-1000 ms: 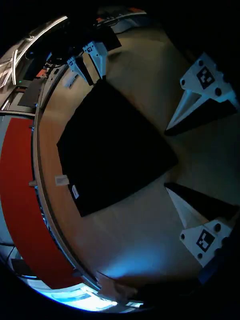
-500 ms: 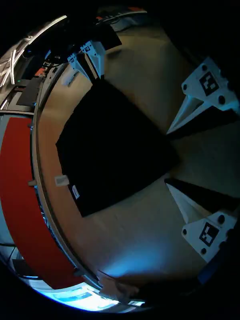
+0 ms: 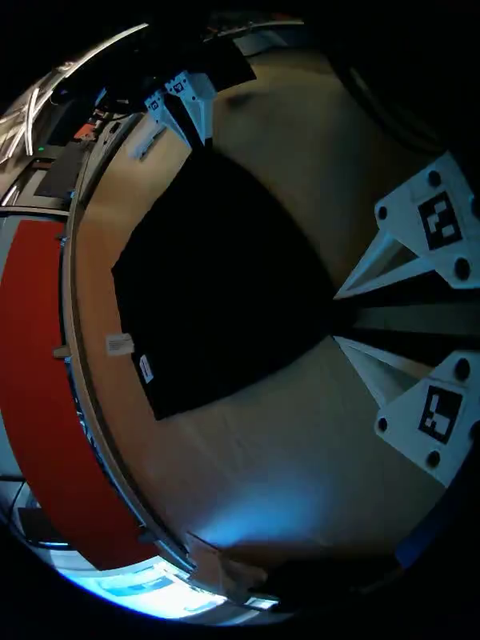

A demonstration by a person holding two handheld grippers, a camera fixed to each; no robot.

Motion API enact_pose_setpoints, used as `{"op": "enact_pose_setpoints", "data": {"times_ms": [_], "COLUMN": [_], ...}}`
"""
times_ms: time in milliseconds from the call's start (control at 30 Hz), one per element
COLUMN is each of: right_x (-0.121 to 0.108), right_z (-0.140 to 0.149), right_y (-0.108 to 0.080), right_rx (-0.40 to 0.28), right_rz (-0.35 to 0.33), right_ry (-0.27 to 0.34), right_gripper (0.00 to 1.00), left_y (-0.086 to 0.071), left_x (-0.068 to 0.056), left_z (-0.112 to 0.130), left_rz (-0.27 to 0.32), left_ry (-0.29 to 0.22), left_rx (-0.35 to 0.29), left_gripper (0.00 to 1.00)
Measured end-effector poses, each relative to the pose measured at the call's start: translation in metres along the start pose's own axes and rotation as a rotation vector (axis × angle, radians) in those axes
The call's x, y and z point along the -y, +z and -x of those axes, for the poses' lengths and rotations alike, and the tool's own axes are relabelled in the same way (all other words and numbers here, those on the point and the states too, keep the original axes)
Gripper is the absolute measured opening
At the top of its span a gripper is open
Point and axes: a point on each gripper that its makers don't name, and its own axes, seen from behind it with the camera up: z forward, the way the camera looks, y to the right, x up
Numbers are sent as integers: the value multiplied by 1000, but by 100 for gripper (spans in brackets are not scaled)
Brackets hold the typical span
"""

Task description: Fold towel

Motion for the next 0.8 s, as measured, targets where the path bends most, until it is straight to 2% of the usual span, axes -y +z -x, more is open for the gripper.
{"op": "enact_pose_setpoints", "data": {"times_ms": [467,667,800], "right_x": [0,-1,1], "right_z": [-18,-26,-29], "right_y": [-10,-14,-15], "right_rx": [-43,-60,-65], "right_rz": [-3,-2,-5], "right_ry": [-2,-5,-13], "right_gripper": [15,15,15], "left_y": [-8,-13,-14], "left_x": [-6,-6,-8], "left_z": [-5,-7,-4], "left_rz": [15,13,15], "left_ry": [-51,-56,-54], "left_rx": [-10,-16,3], "left_gripper": [13,12,10]}}
